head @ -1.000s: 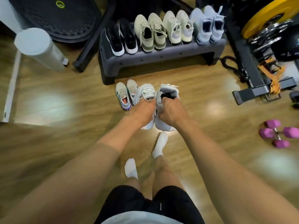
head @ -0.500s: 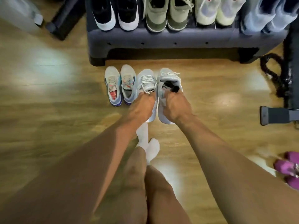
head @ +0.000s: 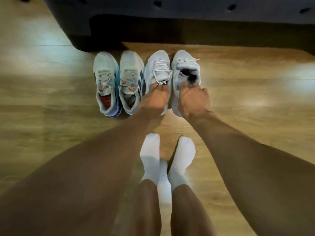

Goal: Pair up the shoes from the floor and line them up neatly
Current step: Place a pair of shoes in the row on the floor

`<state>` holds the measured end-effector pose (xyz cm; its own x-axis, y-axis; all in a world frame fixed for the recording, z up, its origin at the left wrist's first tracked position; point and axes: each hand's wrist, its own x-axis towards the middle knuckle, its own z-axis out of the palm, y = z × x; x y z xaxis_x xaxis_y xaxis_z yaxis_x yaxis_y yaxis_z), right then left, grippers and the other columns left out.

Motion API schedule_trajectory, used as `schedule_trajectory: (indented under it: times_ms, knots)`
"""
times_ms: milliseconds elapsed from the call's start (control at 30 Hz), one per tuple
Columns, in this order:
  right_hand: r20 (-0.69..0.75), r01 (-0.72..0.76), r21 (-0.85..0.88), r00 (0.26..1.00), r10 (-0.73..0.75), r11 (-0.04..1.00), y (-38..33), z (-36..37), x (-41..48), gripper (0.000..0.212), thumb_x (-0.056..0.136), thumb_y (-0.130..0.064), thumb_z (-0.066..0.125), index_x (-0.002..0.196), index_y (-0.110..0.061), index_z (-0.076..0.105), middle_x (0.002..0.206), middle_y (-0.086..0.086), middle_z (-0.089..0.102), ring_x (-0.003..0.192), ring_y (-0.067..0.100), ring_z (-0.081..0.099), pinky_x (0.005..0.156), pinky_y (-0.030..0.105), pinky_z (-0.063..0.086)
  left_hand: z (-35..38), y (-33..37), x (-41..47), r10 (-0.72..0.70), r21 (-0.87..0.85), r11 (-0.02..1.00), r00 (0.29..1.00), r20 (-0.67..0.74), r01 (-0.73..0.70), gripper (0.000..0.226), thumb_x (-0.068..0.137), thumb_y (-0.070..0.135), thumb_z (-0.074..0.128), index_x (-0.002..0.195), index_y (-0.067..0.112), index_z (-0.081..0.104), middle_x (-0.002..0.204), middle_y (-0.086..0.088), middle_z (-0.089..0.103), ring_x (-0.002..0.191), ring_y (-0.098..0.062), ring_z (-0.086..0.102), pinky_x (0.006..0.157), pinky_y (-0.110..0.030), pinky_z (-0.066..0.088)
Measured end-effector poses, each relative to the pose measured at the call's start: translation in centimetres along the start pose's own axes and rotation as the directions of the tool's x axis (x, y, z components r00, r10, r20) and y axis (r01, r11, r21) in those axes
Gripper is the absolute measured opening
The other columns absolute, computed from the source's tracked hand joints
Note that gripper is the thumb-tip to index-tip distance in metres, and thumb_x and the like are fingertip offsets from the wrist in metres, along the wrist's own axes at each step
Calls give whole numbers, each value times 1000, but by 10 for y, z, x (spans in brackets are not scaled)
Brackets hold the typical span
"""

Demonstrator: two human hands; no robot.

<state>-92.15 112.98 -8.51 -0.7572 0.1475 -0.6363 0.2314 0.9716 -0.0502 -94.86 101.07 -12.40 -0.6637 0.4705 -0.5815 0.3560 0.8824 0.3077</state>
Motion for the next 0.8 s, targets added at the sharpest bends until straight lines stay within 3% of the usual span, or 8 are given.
schedule_trajectory:
  times_ms: [67, 100, 200, 333, 433, 533, 700, 800]
  knots:
    - [24, -2, 23, 1000, 1, 1000, 2, 12, 14, 37, 89, -8, 47, 124, -6, 39, 117, 17, 58, 114, 34, 49, 92, 41, 38, 19, -10, 18, 9, 30, 1000, 996, -88, -6, 46, 71, -1, 71, 115, -4, 58, 104, -23, 63, 101, -34, 60, 82, -36, 50]
    - [38, -3, 36, 999, 2, 999, 4, 17, 19, 35, 89, -8, 45, 124, -6, 38, 115, 19, 58, 111, 35, 50, 91, 41, 39, 30, -15, 25, 28, 104, 994, 996, -83, -20, 49, 68, -2, 72, 115, -5, 58, 102, -23, 63, 101, -35, 60, 81, -35, 51]
    - [102, -9, 42, 995, 4, 999, 7, 35, 27, 38, 90, -6, 45, 126, -5, 34, 115, 19, 57, 111, 36, 51, 89, 40, 40, 54, -23, 37, 2, 84, 996, 992, 124, -13, 51, 85, -6, 54, 133, 0, 39, 130, -24, 48, 129, -37, 38, 98, -45, 44]
    - [215, -42, -6, 976, 42, 999, 11, 60, 40, 54, 86, -1, 53, 132, -6, 27, 121, 19, 55, 115, 35, 51, 94, 40, 41, 72, -25, 49, -14, 18, 1000, 980, 200, 10, 48, 90, -3, 49, 136, 0, 35, 134, -25, 47, 127, -36, 43, 101, -40, 39]
    - [243, -37, 18, 970, 32, 999, 13, 71, 50, 53, 86, 0, 50, 133, -7, 27, 126, 19, 52, 117, 36, 51, 94, 41, 40, 80, -17, 58, -27, -17, 999, 974, 226, 31, 42, 92, 1, 50, 132, -1, 38, 134, -23, 48, 126, -34, 45, 102, -33, 33]
    - [298, -41, 53, 954, 23, 998, 12, 73, 56, 53, 89, -2, 48, 136, -8, 25, 133, 21, 46, 122, 37, 48, 96, 42, 40, 78, -15, 61, -59, -26, 997, 959, 277, 69, 42, 92, 2, 51, 133, -2, 39, 135, -21, 48, 125, -34, 47, 102, -37, 38]
    - [405, 7, 4, 914, -8, 1000, 13, 56, 49, 59, 93, -6, 44, 146, -6, 18, 148, 20, 30, 139, 35, 27, 105, 47, 33, 57, -14, 48, -65, -170, 977, 944, 324, 126, 20, 88, 2, 53, 108, 4, 54, 99, -15, 58, 99, -32, 59, 74, -36, 44]
    - [322, 68, 27, 944, -73, 997, 11, 21, 30, 56, 92, -13, 45, 144, -10, 24, 146, 17, 31, 137, 34, 28, 103, 47, 35, 25, -1, 32, -170, -276, 933, 959, 228, 231, 3, 92, 13, 51, 93, 12, 54, 87, -8, 58, 85, -26, 60, 63, -30, 40]
